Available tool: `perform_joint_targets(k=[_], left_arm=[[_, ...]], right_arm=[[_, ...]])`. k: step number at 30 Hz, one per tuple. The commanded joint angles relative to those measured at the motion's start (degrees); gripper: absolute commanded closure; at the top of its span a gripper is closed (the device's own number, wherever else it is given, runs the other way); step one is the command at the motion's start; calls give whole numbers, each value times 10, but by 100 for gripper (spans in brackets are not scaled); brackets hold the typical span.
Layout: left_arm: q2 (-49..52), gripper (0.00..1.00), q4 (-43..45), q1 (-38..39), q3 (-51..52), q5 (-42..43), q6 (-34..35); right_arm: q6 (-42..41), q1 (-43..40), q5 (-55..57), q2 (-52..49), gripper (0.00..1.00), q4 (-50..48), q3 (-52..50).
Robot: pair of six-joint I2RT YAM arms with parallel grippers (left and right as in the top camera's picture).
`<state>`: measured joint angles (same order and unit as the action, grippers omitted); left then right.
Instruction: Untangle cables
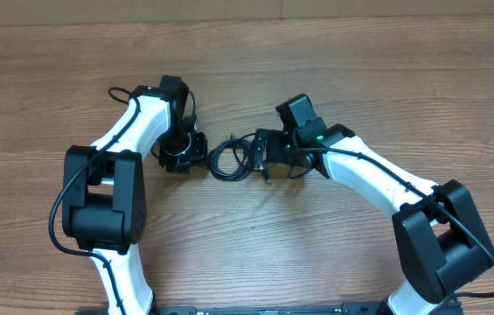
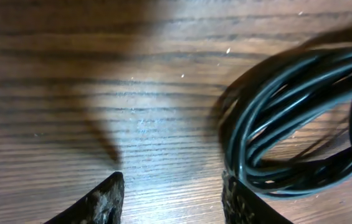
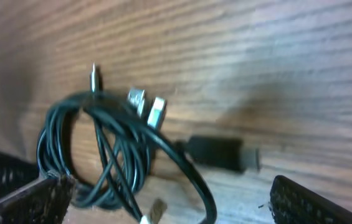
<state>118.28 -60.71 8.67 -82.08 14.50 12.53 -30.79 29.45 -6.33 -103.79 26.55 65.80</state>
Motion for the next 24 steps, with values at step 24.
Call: perform_joint_targets(k=[24], left_arm=[[5, 43, 72, 27, 5, 50, 30]], right_arm=[[-22, 2, 15, 1, 0, -67, -66]])
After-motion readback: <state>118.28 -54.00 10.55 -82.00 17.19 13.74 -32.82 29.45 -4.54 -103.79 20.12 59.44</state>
